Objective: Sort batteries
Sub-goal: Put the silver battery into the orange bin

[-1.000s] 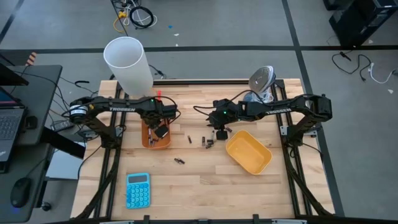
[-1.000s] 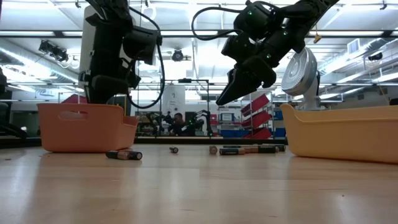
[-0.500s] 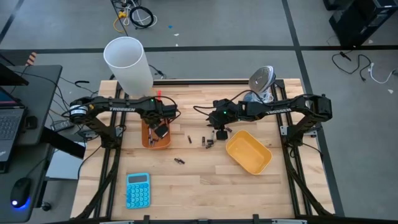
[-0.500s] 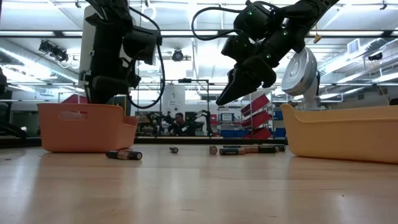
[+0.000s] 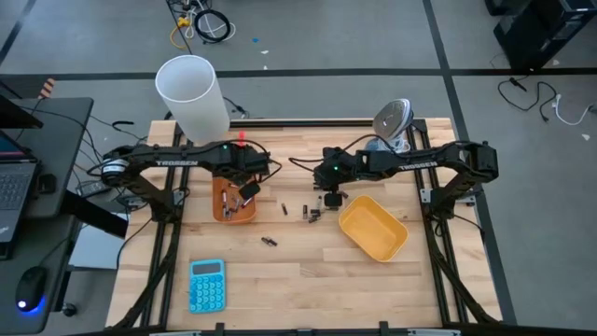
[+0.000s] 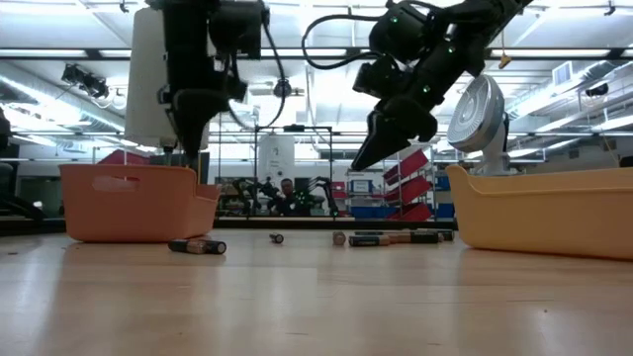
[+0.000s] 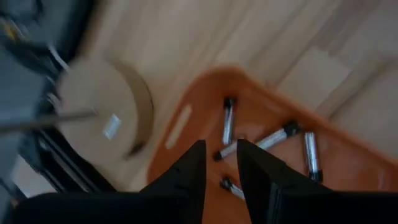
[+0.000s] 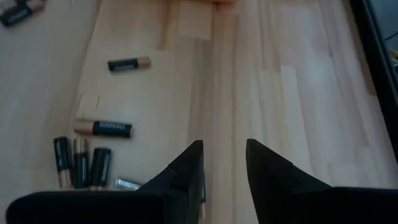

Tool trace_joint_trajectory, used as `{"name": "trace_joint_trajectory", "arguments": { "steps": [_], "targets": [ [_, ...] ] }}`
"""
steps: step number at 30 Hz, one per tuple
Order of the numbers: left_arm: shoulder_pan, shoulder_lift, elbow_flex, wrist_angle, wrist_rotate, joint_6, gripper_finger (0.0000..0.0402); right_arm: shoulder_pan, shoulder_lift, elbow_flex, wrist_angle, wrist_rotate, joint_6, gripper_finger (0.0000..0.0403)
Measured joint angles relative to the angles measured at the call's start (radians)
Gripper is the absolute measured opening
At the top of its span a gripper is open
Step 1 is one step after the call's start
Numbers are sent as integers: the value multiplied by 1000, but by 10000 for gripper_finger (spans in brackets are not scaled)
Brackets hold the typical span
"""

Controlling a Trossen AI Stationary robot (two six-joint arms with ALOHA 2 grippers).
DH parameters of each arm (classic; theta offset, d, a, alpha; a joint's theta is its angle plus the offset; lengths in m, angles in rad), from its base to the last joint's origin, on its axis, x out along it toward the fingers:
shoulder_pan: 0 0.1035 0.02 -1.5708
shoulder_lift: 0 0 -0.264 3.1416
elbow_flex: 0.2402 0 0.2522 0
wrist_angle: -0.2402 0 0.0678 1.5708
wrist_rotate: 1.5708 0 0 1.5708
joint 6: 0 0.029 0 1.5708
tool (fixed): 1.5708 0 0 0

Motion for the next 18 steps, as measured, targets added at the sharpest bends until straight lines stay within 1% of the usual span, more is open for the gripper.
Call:
{"name": "trace_joint_trajectory", "arguments": {
  "steps": [5, 8, 10, 14, 18],
  "targets": [
    [-44, -33, 10, 76, -105, 82, 92, 19, 0, 43, -71, 3, -42, 106],
    [-75, -47, 10, 129, -185, 178, 92, 31, 0, 48, -89, 4, -69, 106],
    [-94, -50, 10, 200, -245, 249, 92, 40, 0, 48, -88, 4, -91, 106],
    [-118, -62, 11, 326, -270, 370, 92, 60, 11, 49, -94, 4, -91, 106],
    [-134, -66, 9, 397, -271, 428, 92, 79, 35, 50, -122, 4, -82, 106]
  ]
}}
